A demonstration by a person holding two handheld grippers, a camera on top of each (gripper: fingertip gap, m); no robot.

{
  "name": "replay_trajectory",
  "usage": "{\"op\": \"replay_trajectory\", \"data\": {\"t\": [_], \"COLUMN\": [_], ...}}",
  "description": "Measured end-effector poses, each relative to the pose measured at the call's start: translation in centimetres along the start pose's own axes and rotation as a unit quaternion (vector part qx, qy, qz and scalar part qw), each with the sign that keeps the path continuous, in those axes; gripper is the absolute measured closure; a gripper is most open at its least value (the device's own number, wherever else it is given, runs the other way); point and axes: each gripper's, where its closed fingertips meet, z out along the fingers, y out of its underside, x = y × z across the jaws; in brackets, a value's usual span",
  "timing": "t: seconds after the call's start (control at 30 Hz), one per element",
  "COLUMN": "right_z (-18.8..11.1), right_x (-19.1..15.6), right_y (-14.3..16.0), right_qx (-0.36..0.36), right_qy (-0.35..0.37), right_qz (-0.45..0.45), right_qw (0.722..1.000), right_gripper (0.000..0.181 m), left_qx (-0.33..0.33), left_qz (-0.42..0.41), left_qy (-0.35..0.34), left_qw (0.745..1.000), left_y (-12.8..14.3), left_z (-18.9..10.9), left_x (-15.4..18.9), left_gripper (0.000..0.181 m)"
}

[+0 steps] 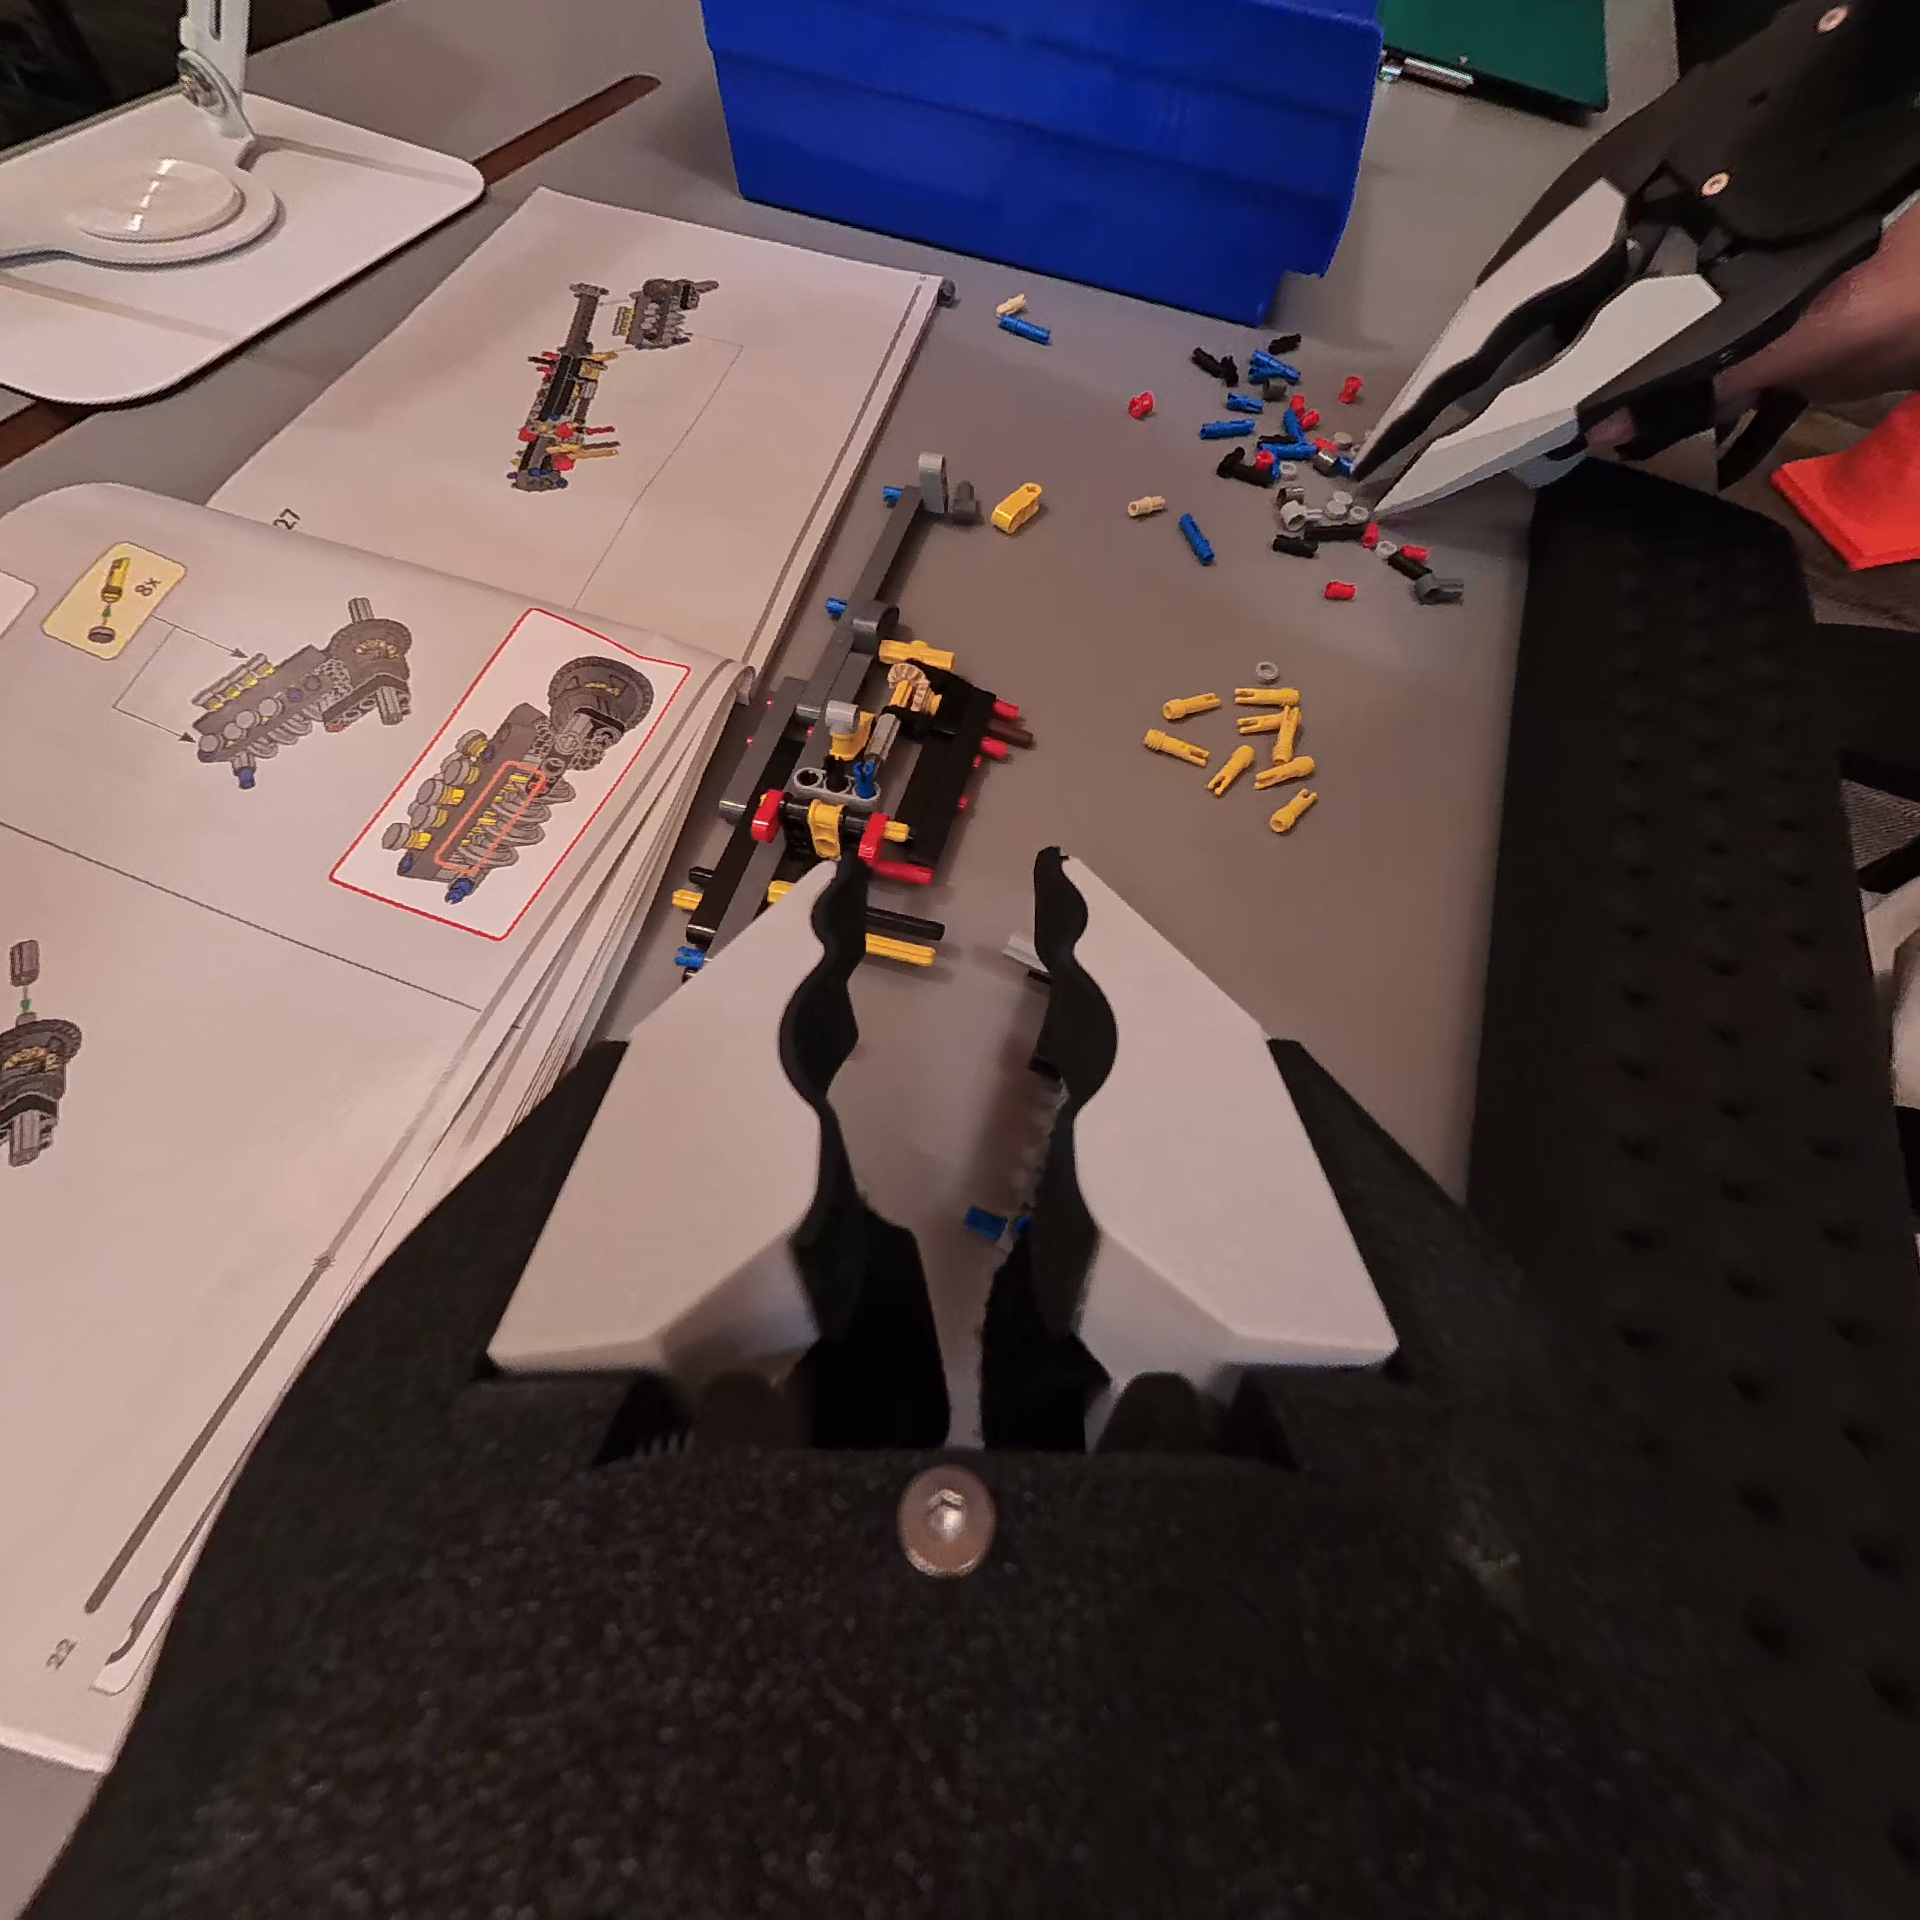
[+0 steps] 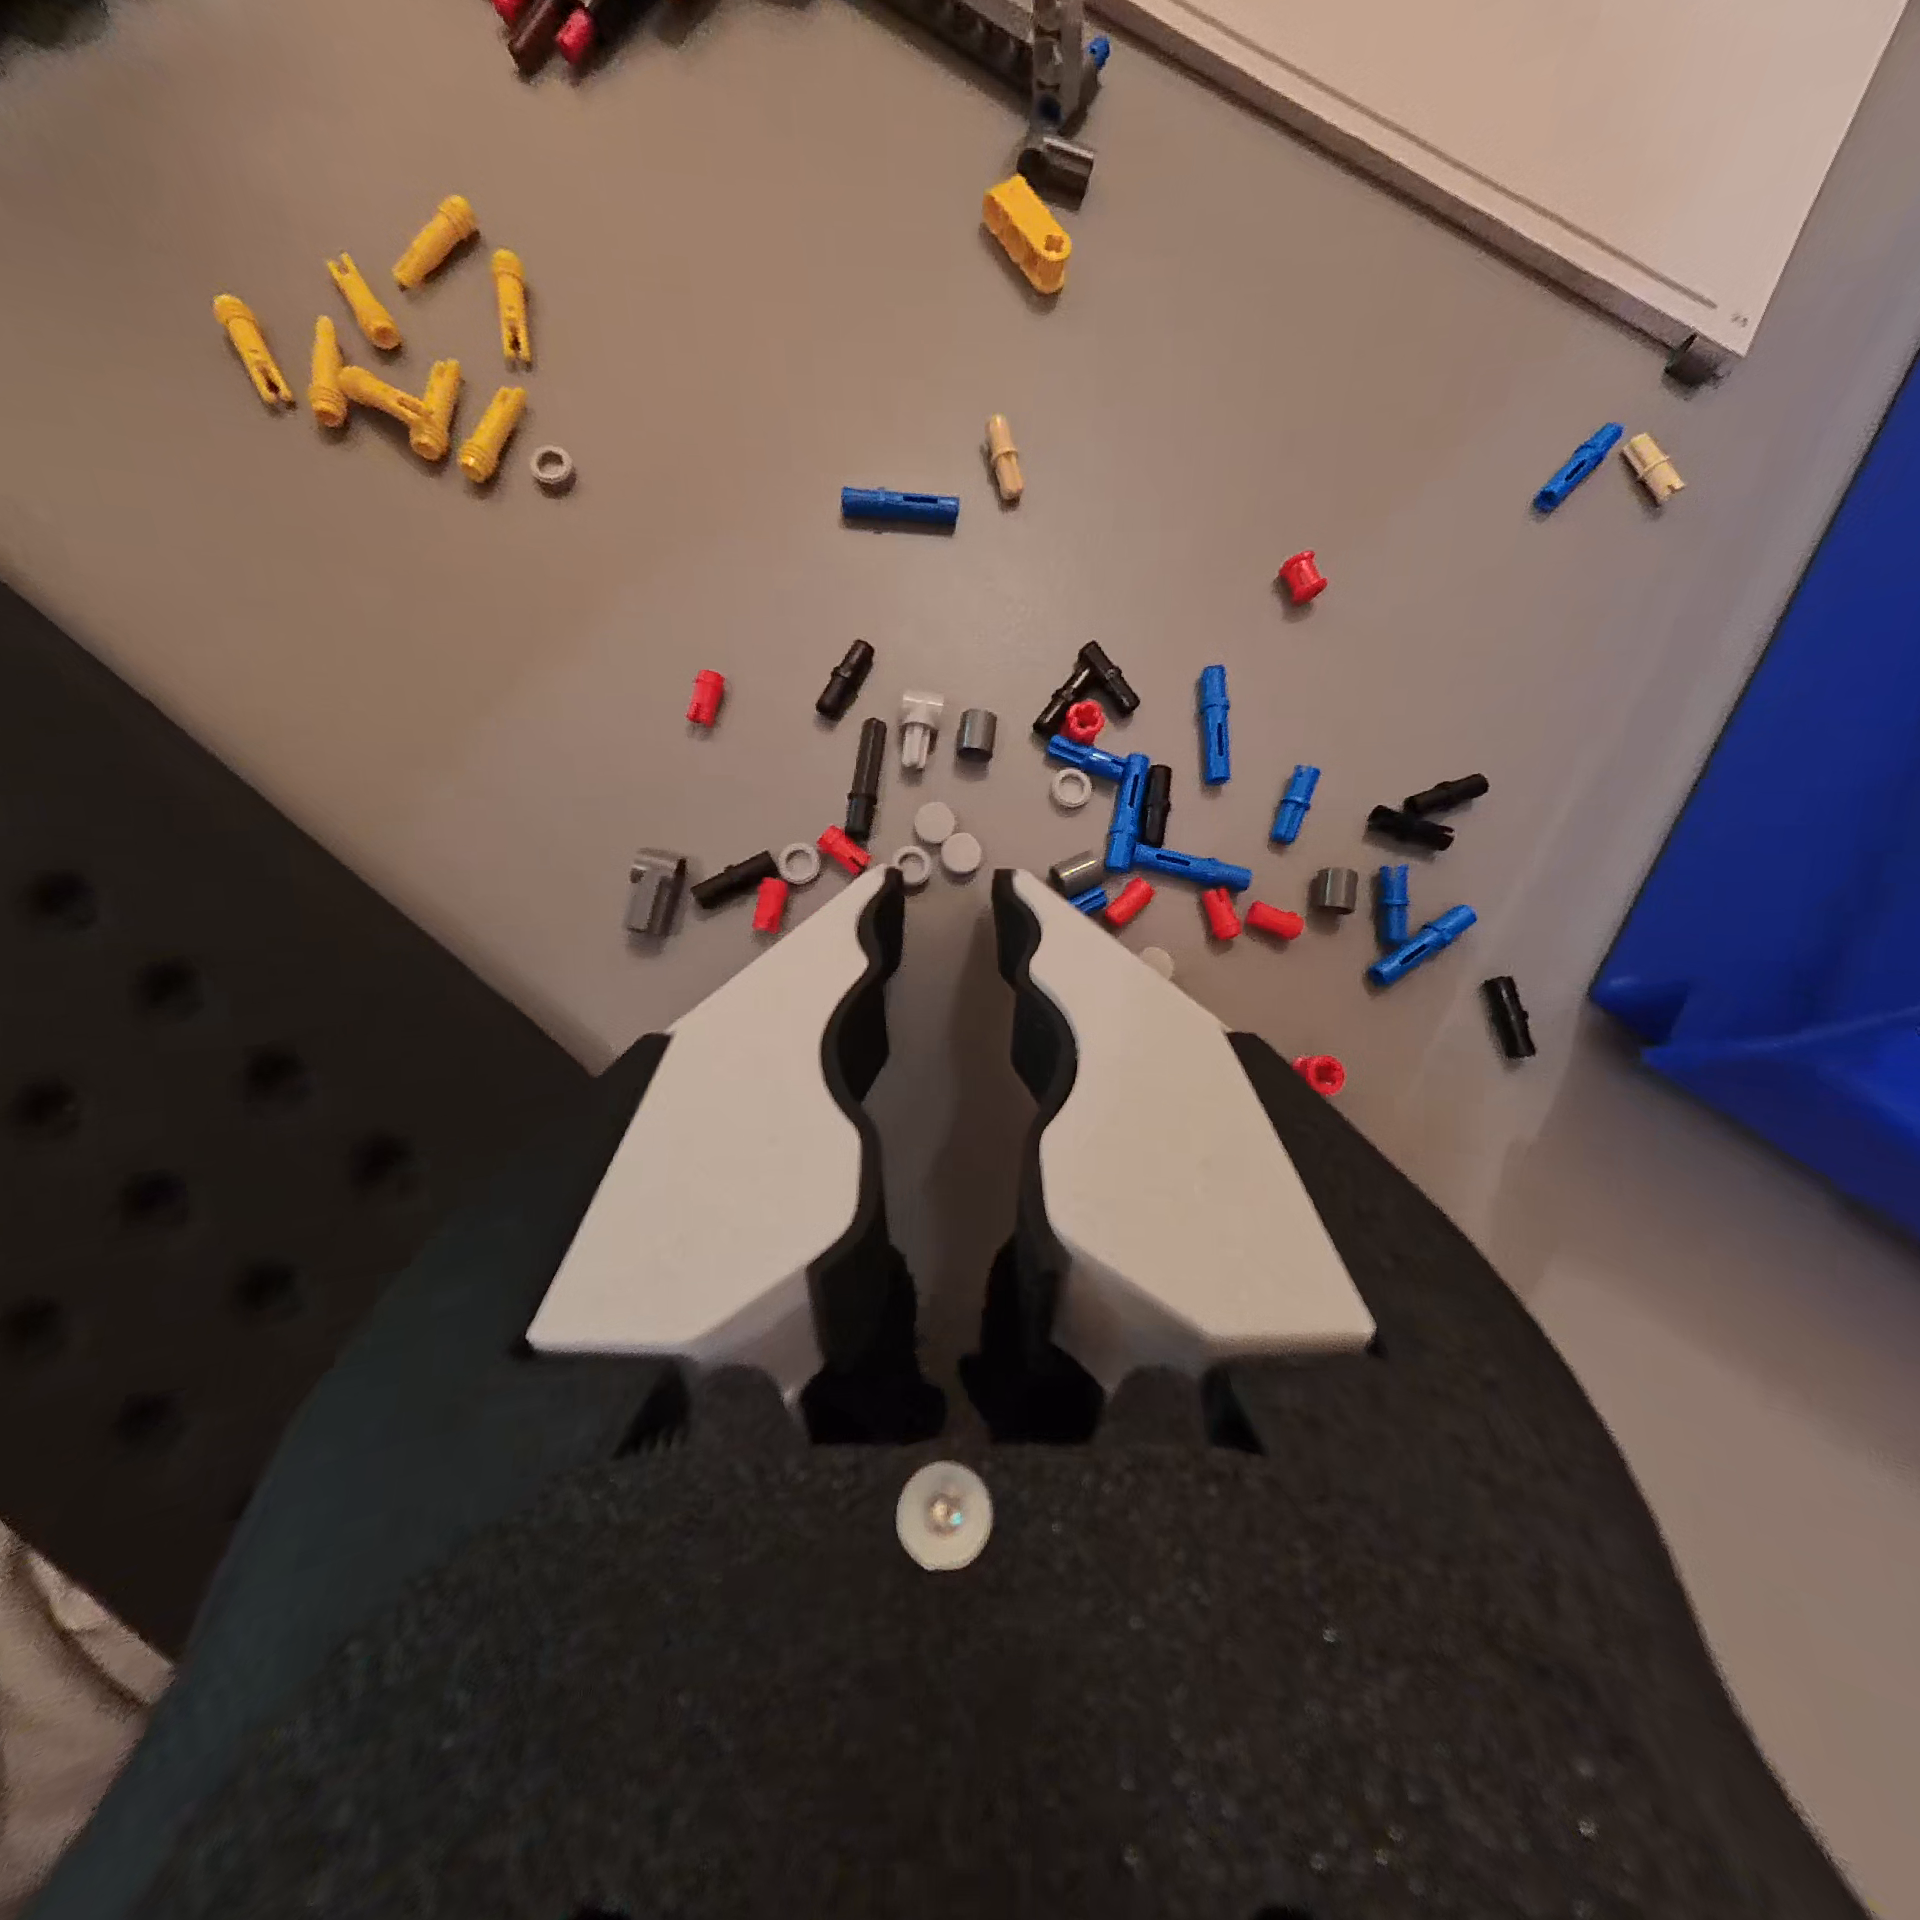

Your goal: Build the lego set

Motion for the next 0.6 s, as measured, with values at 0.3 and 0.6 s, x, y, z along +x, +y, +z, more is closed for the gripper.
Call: {"op": "replay_trajectory", "data": {"t": [0.3, 0.6], "right_z": [0.42, 0.67], "right_x": [-0.11, -0.48], "right_y": [-0.11, -0.35], "right_qx": [-0.008, 0.000], "right_qy": [-0.019, -0.038], "right_qz": [-0.012, -0.015], "right_qw": [1.000, 0.999], "right_gripper": [0.159, 0.171], "left_qx": [-0.002, -0.004], "left_qz": [-0.004, 0.000], "left_qy": [-0.001, 0.003], "left_qw": [1.000, 1.000], "left_y": [0.12, 0.18], "left_z": [0.00, 0.08], "left_x": [-0.21, 0.07], "left_gripper": [0.150, 0.151]}}
